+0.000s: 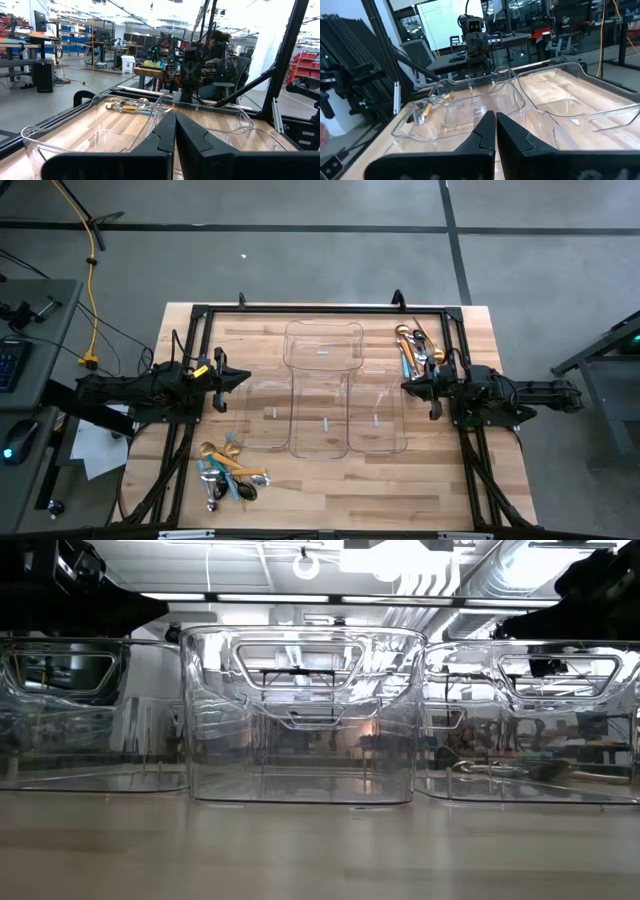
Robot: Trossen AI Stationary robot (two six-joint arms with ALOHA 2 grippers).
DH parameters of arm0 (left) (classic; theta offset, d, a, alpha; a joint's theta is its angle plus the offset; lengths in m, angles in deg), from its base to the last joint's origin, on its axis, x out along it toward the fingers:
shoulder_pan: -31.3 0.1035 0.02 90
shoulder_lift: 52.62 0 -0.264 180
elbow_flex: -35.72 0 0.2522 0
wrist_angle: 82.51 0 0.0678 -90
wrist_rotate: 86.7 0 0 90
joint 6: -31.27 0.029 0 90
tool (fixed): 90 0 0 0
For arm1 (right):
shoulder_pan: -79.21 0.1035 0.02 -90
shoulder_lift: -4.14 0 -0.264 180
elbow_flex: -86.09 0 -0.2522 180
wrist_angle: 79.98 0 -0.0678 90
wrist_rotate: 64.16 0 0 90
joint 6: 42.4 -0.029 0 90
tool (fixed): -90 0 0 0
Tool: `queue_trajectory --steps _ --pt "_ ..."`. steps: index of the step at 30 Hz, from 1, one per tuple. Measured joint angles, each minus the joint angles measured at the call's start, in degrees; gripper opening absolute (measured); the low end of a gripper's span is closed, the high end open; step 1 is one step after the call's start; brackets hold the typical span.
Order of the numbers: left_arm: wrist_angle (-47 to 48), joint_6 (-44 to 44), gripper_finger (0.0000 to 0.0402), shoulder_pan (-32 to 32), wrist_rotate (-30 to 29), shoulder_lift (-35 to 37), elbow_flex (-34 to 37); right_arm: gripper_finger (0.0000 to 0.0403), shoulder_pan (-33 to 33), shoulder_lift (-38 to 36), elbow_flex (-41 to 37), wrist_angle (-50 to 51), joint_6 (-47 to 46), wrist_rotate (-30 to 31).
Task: Sort silverware by color (type)
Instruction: Put the yellow spoon into the left transparent bin
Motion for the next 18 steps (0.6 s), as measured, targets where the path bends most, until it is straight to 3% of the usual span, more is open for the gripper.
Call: queue_trajectory --steps 18 --pt "-0.2 -0.1 0.0003 0.0 0.0 0.0 0.0 0.0 0.0 0.0 0.0 -0.5 -0.1 0.0"
